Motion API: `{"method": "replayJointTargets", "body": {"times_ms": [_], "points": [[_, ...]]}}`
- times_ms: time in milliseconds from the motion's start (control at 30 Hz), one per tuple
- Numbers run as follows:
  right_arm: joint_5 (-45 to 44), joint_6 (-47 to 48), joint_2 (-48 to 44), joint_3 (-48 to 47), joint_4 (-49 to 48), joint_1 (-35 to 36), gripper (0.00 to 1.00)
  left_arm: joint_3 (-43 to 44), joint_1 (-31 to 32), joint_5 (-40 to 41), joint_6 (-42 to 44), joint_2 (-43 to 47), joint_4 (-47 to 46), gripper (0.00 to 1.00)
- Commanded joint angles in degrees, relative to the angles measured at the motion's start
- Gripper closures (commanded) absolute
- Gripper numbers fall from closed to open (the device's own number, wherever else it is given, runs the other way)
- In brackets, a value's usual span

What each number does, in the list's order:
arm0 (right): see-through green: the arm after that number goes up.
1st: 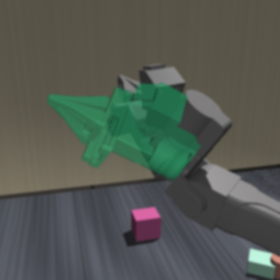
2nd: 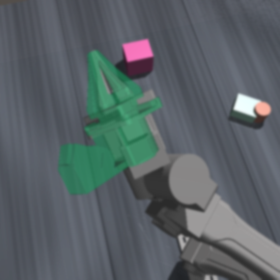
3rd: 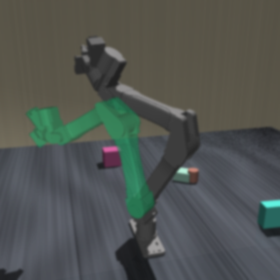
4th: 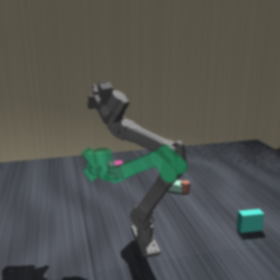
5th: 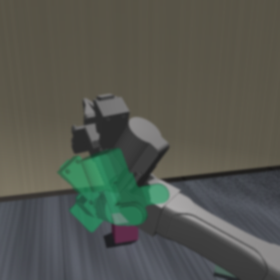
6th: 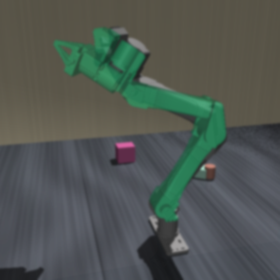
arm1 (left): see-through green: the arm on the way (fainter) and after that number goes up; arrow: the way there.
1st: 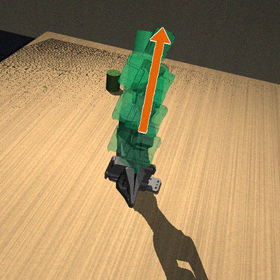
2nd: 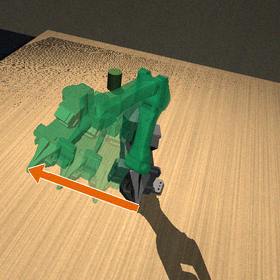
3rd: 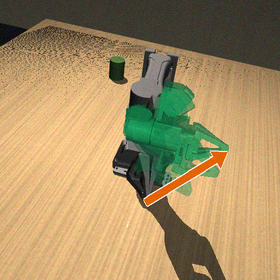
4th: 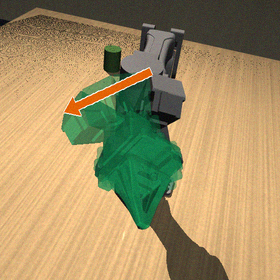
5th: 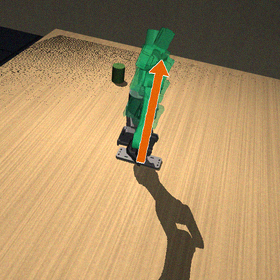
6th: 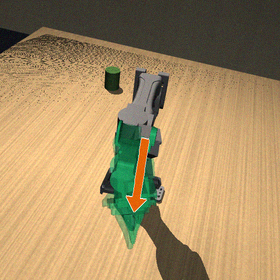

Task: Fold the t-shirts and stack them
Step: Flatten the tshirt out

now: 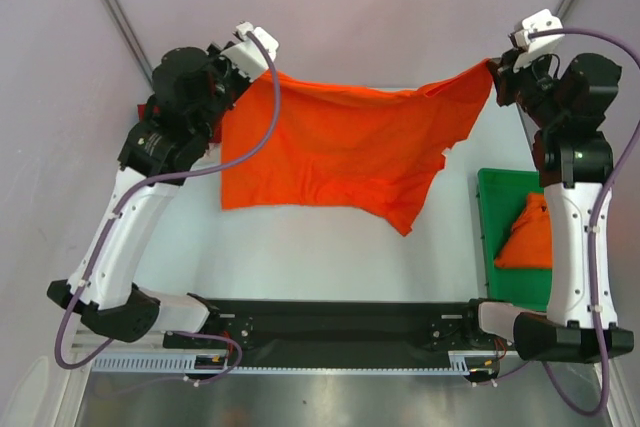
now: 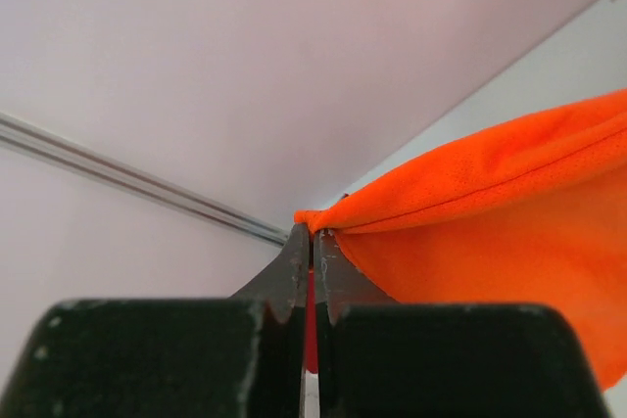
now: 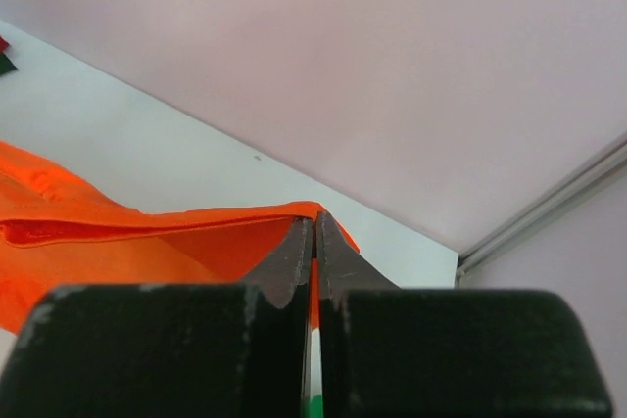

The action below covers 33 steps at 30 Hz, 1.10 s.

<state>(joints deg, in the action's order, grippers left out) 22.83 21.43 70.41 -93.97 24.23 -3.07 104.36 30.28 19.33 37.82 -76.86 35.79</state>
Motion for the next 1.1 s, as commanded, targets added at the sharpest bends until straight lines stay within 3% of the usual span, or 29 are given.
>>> {"method": "replayJointTargets", "body": {"times_ms": [0,367,567,733,933,1067], "points": [[2.8,-3.9,-4.2,-0.4,-5.7,0.0,1.0,5.3,0.6,1.4,5.2,1.4,2.6,1.0],[1.6,-6.6,-14.2,-13.4,10.3,1.6,1.0,-1.7,1.4,-0.3,4.6,16.7,2.7,1.0],[6.1,-9.9,-16.4,-23.7,13.5,-4.9,1.0,1.3,1.4,-3.1,5.7,23.1,1.5,1.0],[5.0,-9.5,-11.6,-36.4,16.5,-6.5,1.0,9.5,1.3,-5.7,3.6,22.9,4.5,0.99],[7.1,-10.6,-13.3,-32.3,12.4,-9.1,1.0,9.2,-0.8,-5.6,2.9,23.0,5.8,1.0],[8.4,-7.4,-14.6,-22.2,11.4,-9.2,1.0,-1.7,-0.7,-5.7,2.7,24.8,7.0,1.0]]}}
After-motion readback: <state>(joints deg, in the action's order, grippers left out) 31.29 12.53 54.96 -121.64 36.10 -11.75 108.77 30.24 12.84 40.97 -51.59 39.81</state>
